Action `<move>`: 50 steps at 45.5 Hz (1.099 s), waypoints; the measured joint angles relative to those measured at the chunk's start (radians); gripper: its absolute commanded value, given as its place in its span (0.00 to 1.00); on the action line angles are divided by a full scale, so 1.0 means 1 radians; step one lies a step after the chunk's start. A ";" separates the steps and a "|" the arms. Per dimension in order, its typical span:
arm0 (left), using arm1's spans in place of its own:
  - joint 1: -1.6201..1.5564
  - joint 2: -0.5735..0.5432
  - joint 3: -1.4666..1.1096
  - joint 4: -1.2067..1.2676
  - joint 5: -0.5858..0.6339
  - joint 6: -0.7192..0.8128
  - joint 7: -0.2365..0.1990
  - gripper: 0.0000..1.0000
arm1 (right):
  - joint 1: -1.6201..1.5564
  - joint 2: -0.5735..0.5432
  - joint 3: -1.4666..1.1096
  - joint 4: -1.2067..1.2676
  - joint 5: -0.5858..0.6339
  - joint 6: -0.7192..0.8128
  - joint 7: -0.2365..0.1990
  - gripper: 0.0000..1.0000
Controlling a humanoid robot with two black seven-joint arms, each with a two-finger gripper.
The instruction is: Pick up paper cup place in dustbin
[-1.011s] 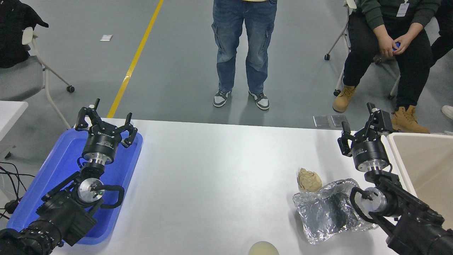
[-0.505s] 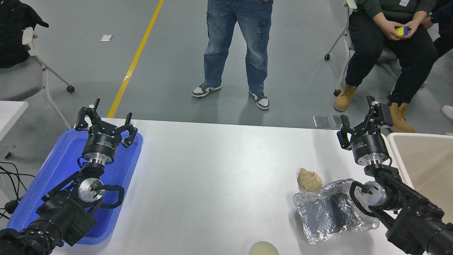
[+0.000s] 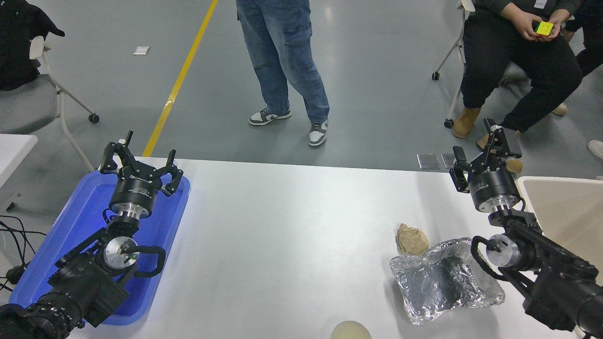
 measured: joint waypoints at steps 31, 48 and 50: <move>0.000 0.000 0.000 0.000 0.001 -0.001 0.000 1.00 | 0.319 -0.198 -0.529 0.000 0.262 -0.034 -0.054 1.00; -0.001 0.000 0.000 0.000 0.000 -0.001 0.000 1.00 | 0.785 -0.243 -1.346 0.091 0.427 -0.009 -0.230 1.00; -0.001 0.000 0.000 0.000 0.000 -0.001 0.000 1.00 | 0.829 -0.237 -1.416 0.105 0.426 0.006 -0.261 1.00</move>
